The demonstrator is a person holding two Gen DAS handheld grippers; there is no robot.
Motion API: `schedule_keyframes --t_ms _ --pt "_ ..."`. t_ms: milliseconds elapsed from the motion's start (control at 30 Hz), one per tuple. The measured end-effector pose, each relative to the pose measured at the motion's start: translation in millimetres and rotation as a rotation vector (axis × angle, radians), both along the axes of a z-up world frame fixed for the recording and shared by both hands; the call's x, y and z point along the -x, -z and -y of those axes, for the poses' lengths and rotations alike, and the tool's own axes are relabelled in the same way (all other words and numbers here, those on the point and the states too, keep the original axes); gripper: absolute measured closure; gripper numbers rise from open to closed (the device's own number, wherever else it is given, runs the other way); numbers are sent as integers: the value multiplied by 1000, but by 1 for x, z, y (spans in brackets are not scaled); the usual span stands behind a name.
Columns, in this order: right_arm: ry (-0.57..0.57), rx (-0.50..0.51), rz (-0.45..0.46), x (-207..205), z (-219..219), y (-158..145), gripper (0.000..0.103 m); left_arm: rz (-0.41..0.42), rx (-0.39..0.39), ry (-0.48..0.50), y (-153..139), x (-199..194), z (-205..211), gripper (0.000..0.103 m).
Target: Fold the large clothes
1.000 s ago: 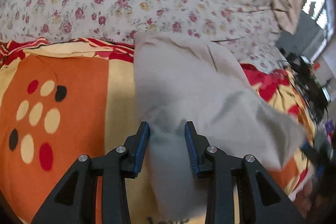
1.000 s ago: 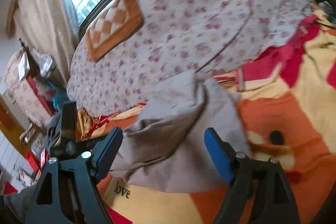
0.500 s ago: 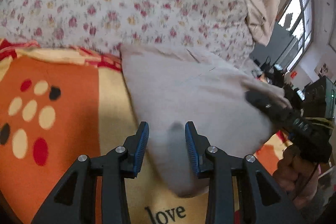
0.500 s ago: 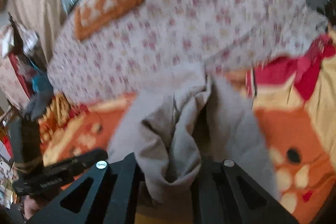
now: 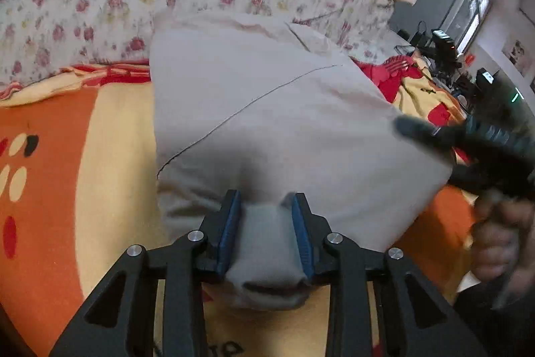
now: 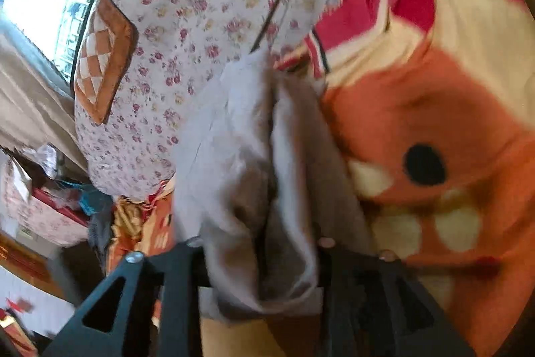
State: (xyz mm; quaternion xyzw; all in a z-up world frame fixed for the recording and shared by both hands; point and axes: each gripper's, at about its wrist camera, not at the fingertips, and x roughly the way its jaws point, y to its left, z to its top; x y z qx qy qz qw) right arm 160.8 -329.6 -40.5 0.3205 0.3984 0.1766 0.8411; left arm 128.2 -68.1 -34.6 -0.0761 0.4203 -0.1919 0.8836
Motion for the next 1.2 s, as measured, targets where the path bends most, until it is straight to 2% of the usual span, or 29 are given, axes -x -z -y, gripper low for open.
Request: schedule_keyframes --t_ms 133,200,233,333,433,467,500,567,1000,1133,1200 --pt "123 325 283 38 -9 -63 67 -4 -6 -18 -2 0 2 84" --pt "66 409 410 50 -26 -83 67 8 -21 -19 -1 1 4 84" --pt "21 428 422 50 -35 -85 69 14 -27 -21 -1 3 5 84" --pt "-110 479 352 39 -60 -67 88 16 -29 -30 -1 5 6 84" --pt "-181 569 206 17 -73 -35 89 17 -30 -29 -1 3 5 84" --pt "-194 591 143 8 -72 -20 93 18 -30 -24 -1 3 5 84" --pt "-200 571 119 4 -67 -9 93 25 -33 -18 0 3 6 84" --pt "-187 540 122 0 -64 -6 93 34 -41 -15 1 4 7 84" --pt "-173 603 136 -5 -74 7 93 27 20 -6 5 2 0 84" --pt "-165 557 131 -7 -69 9 93 36 10 -5 6 2 2 84" --pt "-156 501 127 -6 -63 8 92 58 -28 -10 0 8 5 84"
